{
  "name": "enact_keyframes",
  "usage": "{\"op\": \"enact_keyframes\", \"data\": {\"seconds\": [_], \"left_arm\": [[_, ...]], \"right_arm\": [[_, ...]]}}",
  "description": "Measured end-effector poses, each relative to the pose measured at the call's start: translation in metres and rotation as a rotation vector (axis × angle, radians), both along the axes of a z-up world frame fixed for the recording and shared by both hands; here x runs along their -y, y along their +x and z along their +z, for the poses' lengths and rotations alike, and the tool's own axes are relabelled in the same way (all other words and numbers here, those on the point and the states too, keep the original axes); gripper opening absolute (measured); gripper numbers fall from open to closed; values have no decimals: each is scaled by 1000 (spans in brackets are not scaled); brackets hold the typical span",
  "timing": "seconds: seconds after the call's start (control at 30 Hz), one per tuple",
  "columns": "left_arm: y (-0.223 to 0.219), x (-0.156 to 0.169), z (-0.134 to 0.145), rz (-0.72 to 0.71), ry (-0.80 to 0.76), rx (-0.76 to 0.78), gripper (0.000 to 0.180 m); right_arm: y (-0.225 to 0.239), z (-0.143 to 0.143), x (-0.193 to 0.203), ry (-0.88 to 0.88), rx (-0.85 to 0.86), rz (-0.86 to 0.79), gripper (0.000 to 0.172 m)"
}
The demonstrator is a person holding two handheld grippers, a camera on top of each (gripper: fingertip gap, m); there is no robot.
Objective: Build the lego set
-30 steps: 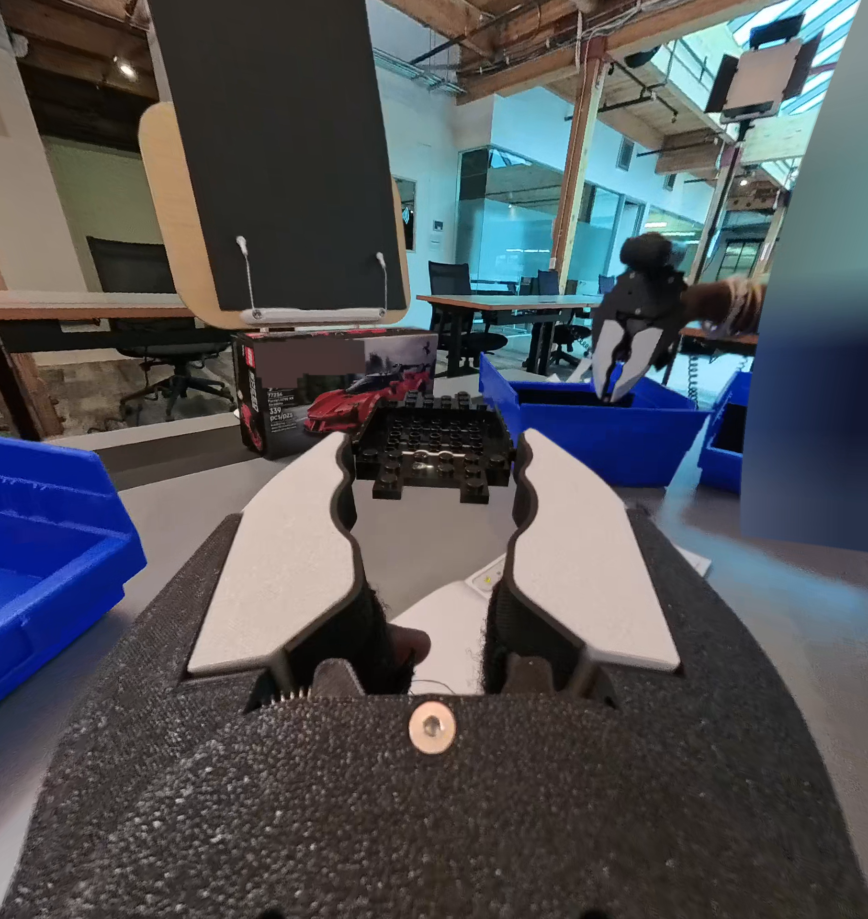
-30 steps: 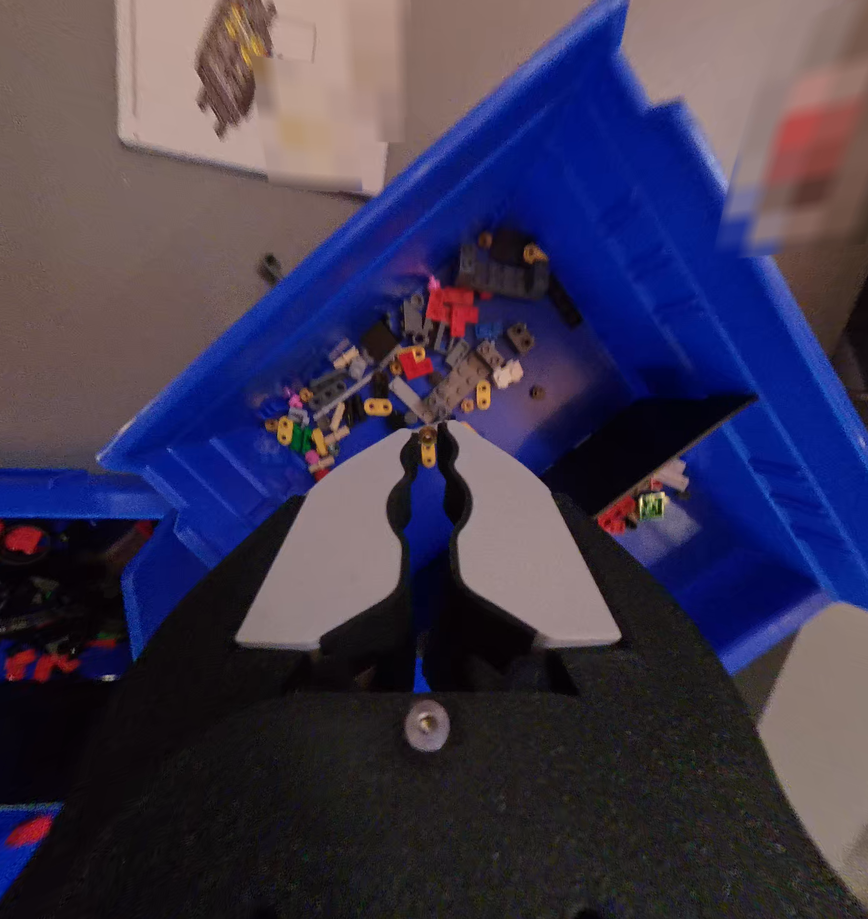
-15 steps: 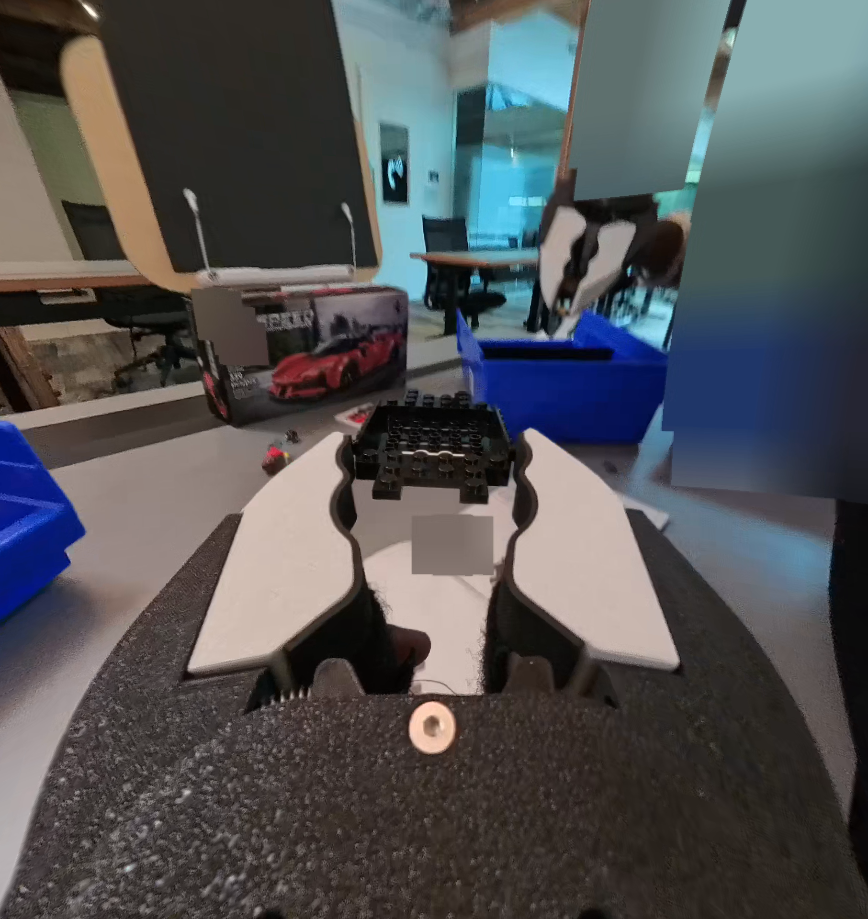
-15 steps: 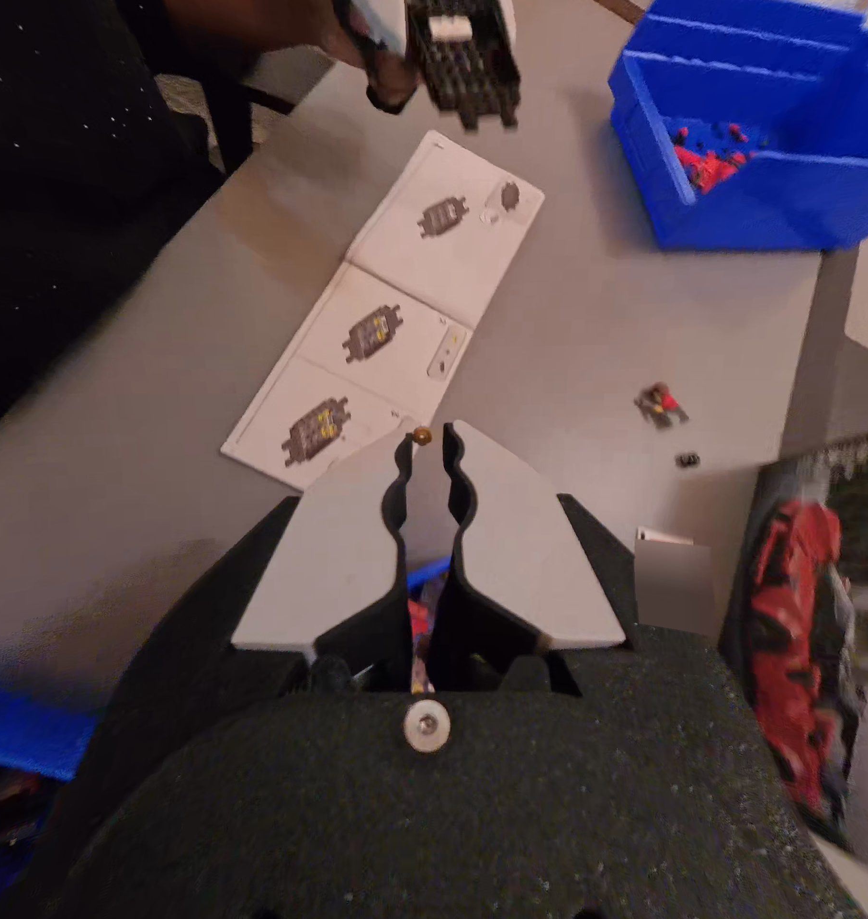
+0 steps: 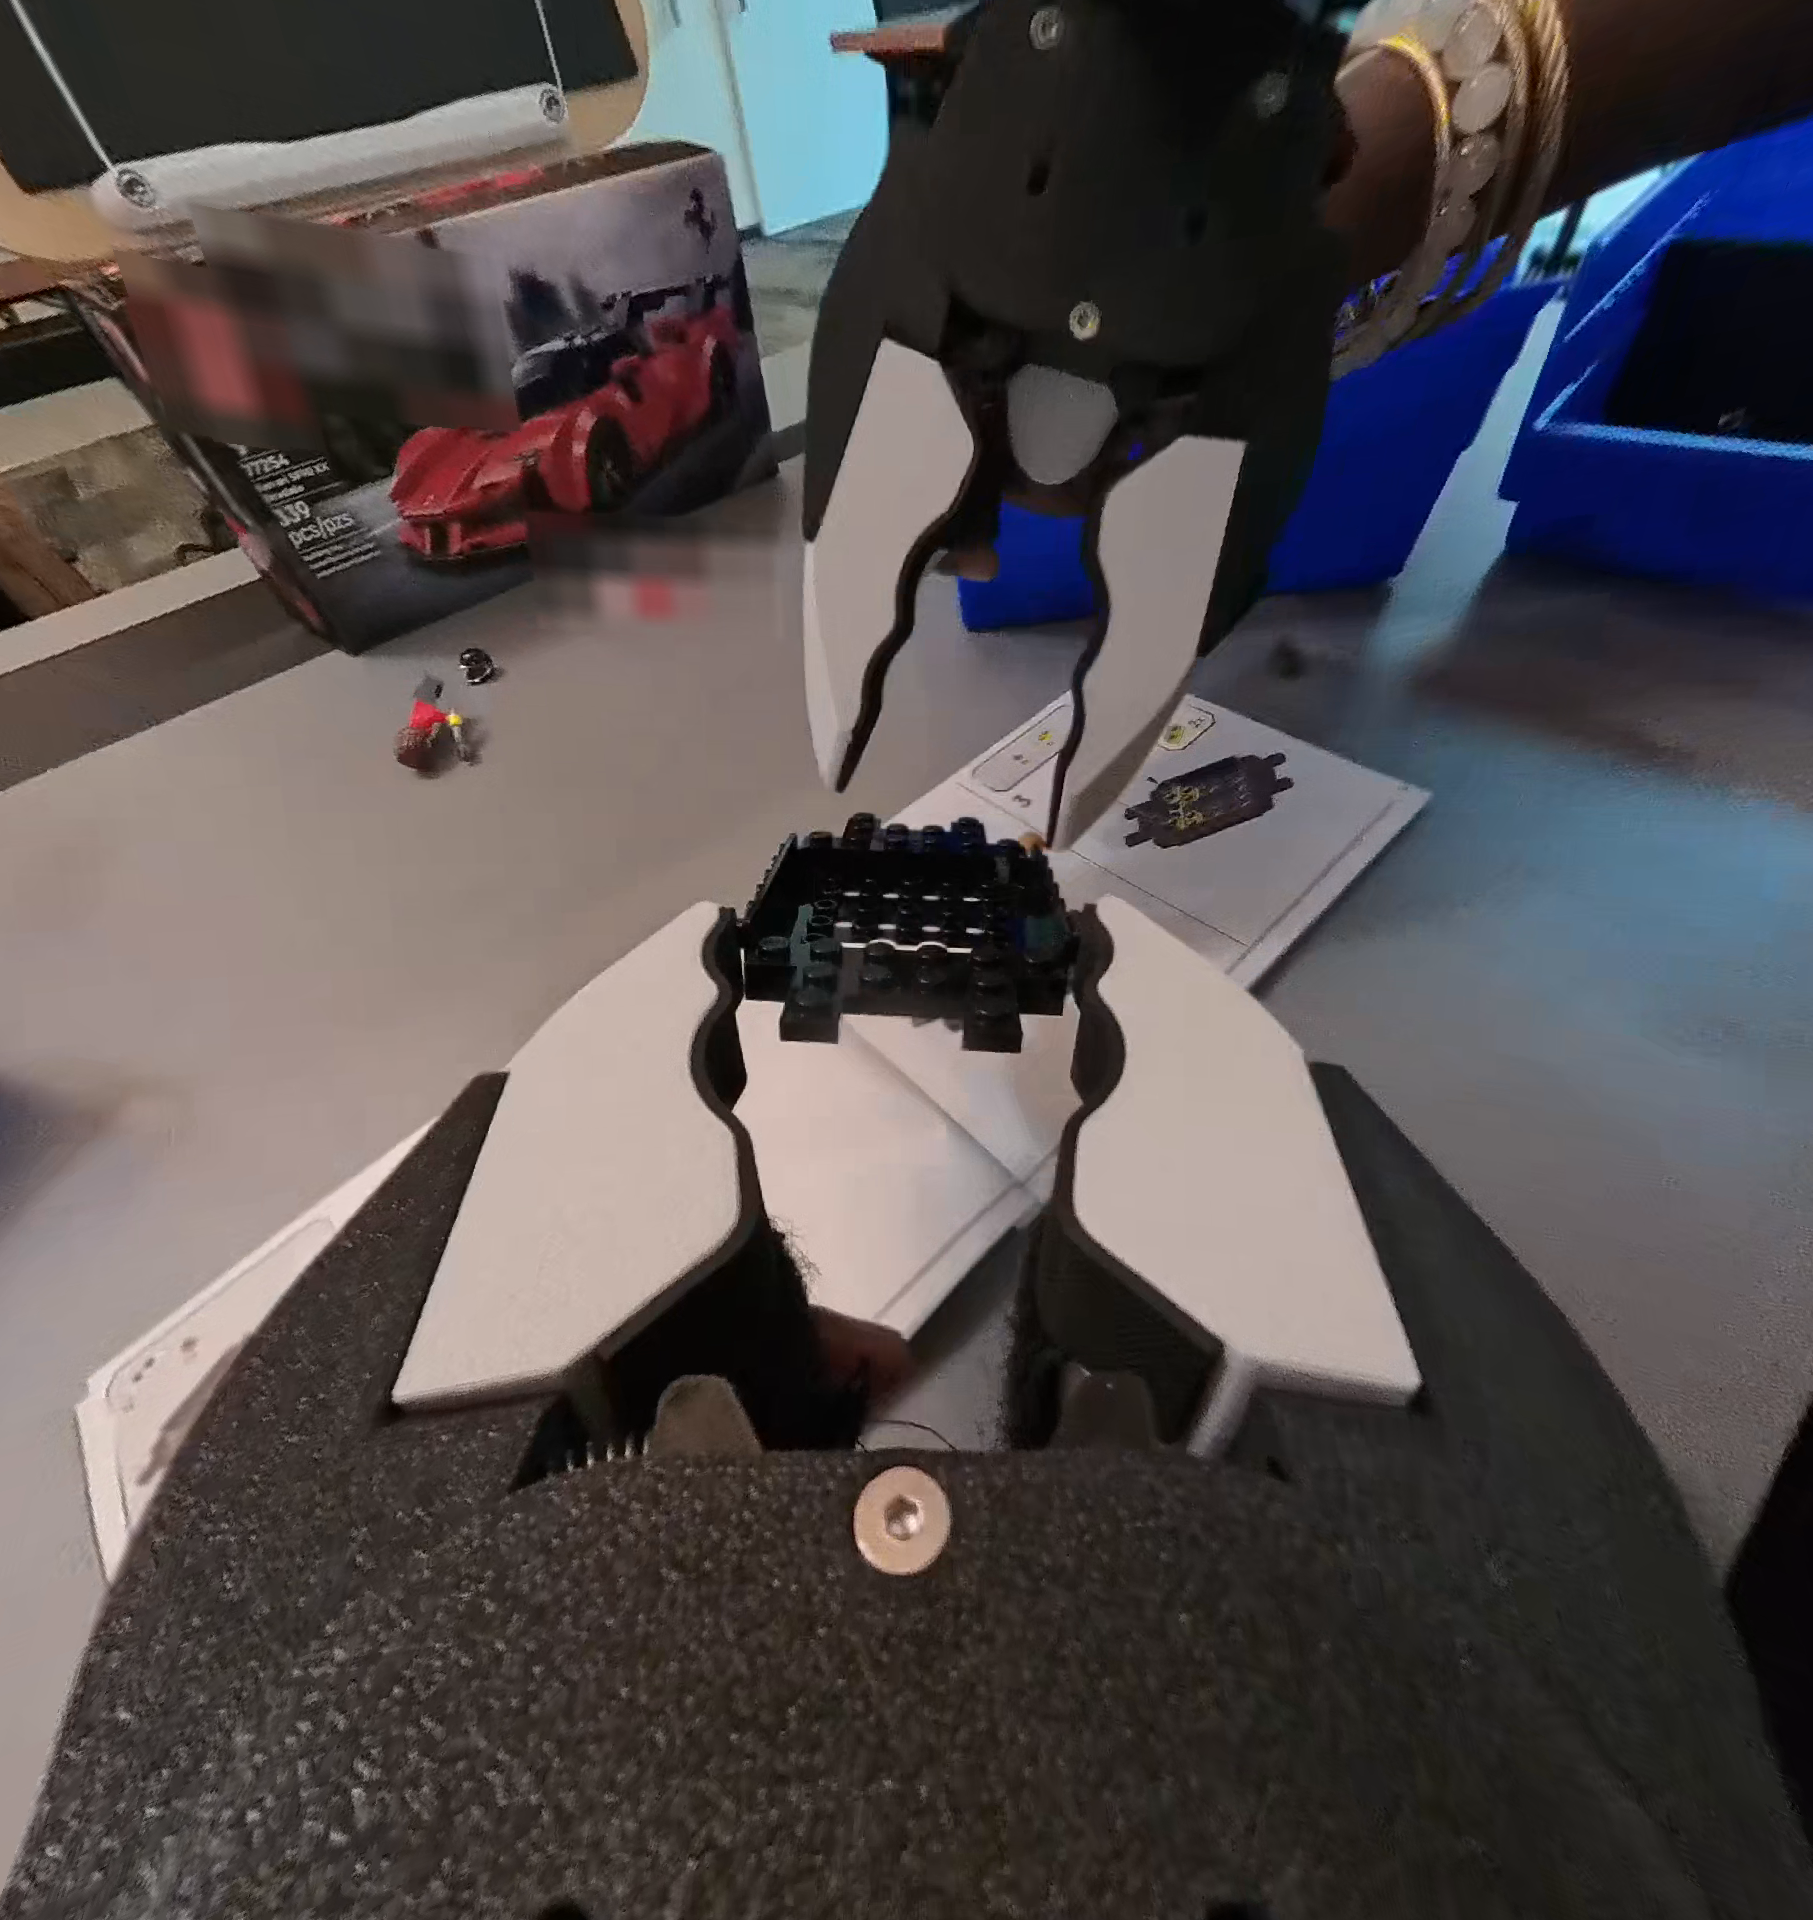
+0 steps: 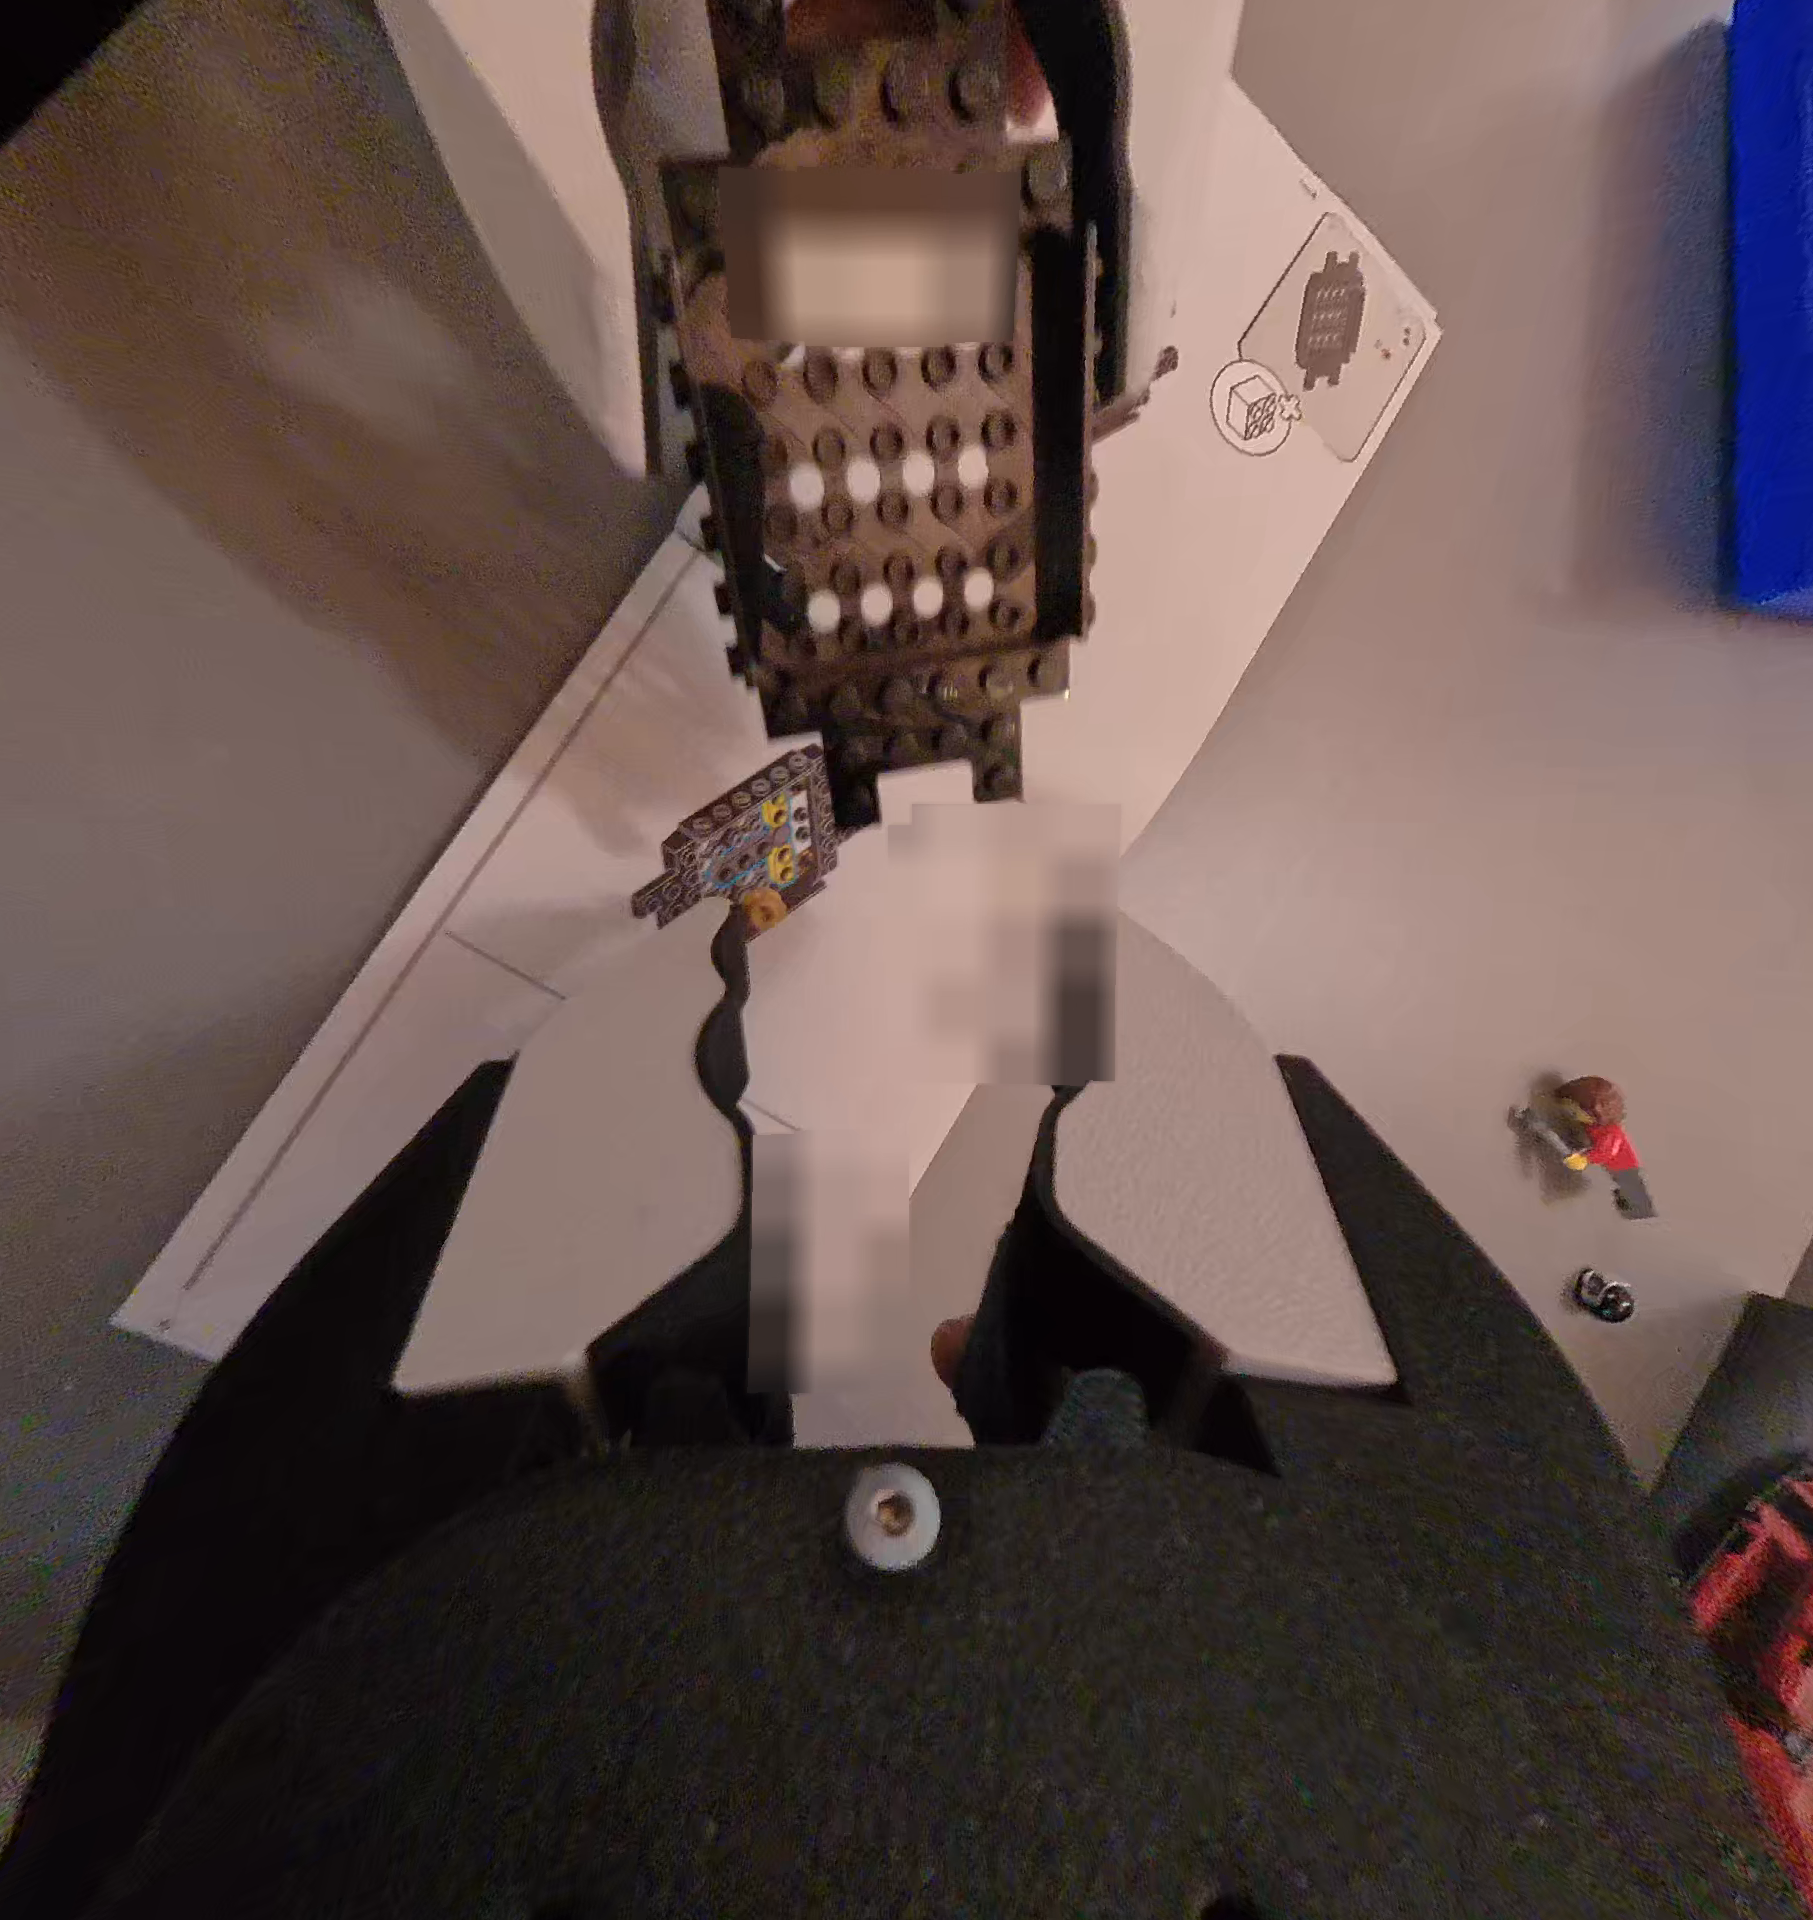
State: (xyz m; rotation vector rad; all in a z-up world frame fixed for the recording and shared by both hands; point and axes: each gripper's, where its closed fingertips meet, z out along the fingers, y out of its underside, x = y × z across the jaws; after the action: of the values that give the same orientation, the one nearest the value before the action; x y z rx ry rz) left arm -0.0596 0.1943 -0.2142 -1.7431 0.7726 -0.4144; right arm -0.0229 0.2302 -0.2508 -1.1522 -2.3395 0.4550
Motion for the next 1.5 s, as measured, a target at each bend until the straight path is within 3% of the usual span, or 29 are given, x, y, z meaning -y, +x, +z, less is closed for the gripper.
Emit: {"op": "enact_keyframes", "data": {"seconds": [0.13, 0.47, 1.5], "left_arm": [[13, -4, -5, -47, -41, 35, 61], [17, -7, -34, -52, -83, -109, 61], [-5, -8, -10, -33, -74, 132, 61]], "right_arm": [[-7, -4, 0, 12, -18, 5, 57], [-4, -11, -7, -6, -20, -41, 57], [28, 21, -12, -16, -70, -210, 44]]}}
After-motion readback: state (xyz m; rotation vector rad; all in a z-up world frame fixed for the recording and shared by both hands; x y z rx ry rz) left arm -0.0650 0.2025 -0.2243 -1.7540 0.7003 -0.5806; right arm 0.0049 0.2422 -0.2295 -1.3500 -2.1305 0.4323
